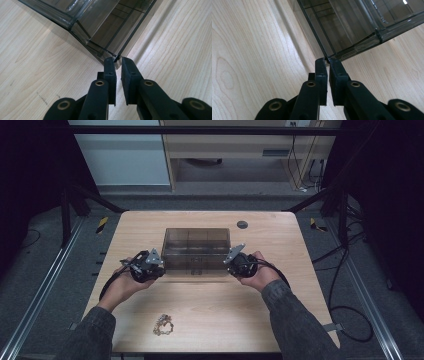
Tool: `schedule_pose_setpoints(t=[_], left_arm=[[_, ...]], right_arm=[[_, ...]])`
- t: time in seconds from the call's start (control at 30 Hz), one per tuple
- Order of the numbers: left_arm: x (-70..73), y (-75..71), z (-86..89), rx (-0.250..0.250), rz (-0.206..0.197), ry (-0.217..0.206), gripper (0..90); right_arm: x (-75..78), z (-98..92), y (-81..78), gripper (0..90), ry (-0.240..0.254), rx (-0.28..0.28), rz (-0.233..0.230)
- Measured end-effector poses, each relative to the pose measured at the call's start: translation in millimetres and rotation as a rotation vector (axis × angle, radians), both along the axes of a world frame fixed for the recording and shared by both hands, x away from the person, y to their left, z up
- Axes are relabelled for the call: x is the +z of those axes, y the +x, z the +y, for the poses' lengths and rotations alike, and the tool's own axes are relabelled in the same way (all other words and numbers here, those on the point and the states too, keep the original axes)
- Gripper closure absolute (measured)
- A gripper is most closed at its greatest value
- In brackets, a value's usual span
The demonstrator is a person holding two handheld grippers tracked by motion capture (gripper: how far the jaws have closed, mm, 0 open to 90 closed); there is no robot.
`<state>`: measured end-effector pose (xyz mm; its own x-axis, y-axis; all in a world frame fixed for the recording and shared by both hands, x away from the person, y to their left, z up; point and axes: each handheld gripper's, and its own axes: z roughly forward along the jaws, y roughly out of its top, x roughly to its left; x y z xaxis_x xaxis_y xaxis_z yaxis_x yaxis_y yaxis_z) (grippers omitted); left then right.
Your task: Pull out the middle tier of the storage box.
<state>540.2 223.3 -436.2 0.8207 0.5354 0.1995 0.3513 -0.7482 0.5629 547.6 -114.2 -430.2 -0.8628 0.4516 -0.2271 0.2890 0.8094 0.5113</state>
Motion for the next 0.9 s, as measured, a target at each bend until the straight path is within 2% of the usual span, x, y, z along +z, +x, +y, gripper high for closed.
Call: schedule_pose_setpoints(t=[0.2,0.47,0.6,0.7,0.73,0.9], left_arm=[[1.1,-6.2,0.1,-0.016,-0.005,0.019,82.6],[-0.1,-15.0,-0.3,-0.024,-0.011,0.011,83.0],[1.2,-17.4,-0.5,-0.03,-0.008,0.031,83.1],[0.6,-19.1,-1.0,-0.043,-0.014,0.018,83.2],[1.1,-20.7,-0.9,-0.034,-0.011,0.031,83.2],[1.6,-24.6,-1.4,-0.041,-0.011,0.034,83.3]], right_arm=[[1.1,0.0,-5.8,86.1,-0.005,0.012,0.006],[0.3,-2.9,-13.2,86.4,0.003,0.021,0.001],[0.4,-2.8,-16.6,86.5,0.001,0.03,-0.005],[0.5,-2.3,-19.9,86.5,-0.002,0.025,-0.006],[0.8,-2.2,-20.6,86.5,-0.006,0.03,-0.009],[1.3,-2.0,-23.5,86.5,-0.01,0.034,-0.013]])
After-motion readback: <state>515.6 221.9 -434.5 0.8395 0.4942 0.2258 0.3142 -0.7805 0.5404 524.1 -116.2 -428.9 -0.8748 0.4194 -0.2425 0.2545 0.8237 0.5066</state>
